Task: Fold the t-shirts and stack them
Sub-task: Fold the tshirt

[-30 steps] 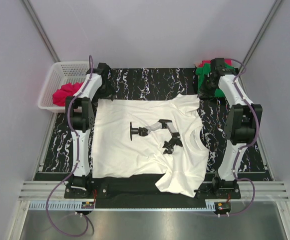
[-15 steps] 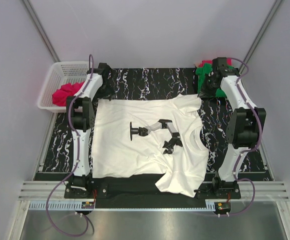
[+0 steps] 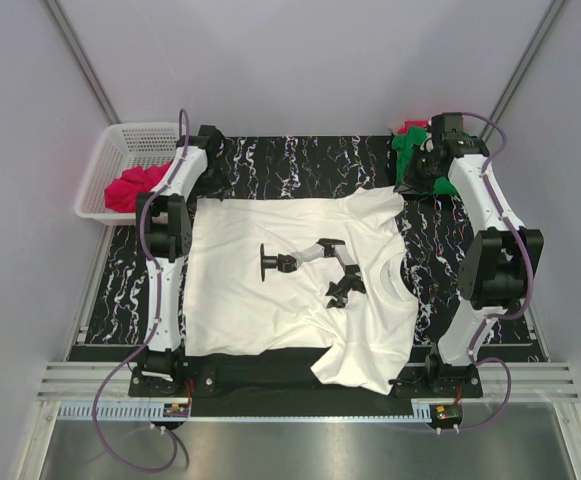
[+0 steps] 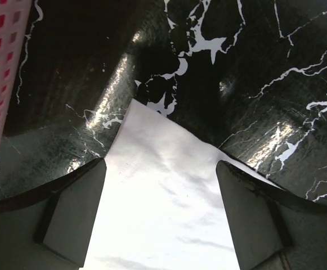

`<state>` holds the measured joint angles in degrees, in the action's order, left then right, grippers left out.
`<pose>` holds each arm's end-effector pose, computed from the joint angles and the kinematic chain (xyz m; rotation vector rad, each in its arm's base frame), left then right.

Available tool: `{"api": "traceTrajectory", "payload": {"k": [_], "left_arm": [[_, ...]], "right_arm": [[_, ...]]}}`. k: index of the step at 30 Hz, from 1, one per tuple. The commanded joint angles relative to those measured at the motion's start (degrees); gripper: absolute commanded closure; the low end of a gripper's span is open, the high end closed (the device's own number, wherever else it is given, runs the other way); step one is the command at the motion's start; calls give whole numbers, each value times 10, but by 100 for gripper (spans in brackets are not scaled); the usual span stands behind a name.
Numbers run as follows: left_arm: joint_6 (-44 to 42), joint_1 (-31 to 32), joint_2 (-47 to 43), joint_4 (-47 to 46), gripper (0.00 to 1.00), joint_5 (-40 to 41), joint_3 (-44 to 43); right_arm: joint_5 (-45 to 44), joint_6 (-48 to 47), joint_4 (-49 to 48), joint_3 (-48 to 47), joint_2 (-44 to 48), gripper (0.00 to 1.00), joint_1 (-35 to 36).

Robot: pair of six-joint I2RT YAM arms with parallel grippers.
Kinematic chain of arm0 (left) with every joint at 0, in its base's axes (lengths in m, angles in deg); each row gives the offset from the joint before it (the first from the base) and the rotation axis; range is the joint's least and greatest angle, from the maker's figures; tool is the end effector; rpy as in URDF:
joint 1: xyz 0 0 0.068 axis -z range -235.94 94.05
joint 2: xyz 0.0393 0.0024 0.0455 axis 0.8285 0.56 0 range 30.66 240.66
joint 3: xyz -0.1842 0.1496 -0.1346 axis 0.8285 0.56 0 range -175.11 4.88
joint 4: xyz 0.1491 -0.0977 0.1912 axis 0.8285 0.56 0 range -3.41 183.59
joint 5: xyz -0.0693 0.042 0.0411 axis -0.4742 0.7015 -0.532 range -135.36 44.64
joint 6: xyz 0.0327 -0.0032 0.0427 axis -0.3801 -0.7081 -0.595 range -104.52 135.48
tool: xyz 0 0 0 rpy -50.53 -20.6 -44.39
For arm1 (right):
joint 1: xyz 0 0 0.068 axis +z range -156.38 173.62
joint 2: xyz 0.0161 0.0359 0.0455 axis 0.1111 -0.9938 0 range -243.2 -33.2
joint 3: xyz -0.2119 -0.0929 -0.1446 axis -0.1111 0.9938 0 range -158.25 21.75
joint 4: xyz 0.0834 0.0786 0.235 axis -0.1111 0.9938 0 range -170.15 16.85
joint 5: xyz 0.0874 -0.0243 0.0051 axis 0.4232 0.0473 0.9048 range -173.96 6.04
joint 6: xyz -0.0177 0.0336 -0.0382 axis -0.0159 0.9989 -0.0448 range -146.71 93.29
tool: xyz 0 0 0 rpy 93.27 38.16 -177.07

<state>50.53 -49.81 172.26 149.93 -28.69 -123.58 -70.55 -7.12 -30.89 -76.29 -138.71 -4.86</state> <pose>0.5026 -0.0438 0.1752 -0.7482 2.7066 0.2679 0.4004 0.0190 0.3047 0.3157 2.5612 0.4391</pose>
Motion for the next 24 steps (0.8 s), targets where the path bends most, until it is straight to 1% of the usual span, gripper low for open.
{"api": "traceTrajectory", "payload": {"k": [1, 7, 9, 11, 12, 14, 24], "left_arm": [[13, -10, 14, 5, 14, -25, -17], [32, -10, 5, 7, 19, -37, 12], [34, -12, 3, 8, 23, -42, 19], [48, -20, -2, 9, 27, -63, 39], [66, -23, -4, 9, 27, -73, 49], [73, -28, -11, 5, 27, -88, 68], [55, -42, -17, 11, 25, -46, 54]], "right_arm": [[27, 4, 1, 7, 53, 100, 5], [43, 8, 6, 12, 79, 100, 5], [49, 10, 8, 14, 86, 100, 5], [52, 11, 10, 16, 96, 100, 5], [52, 11, 11, 18, 104, 100, 5], [56, 11, 14, 21, 114, 100, 4], [68, 8, 12, 41, 129, 100, 5]]}}
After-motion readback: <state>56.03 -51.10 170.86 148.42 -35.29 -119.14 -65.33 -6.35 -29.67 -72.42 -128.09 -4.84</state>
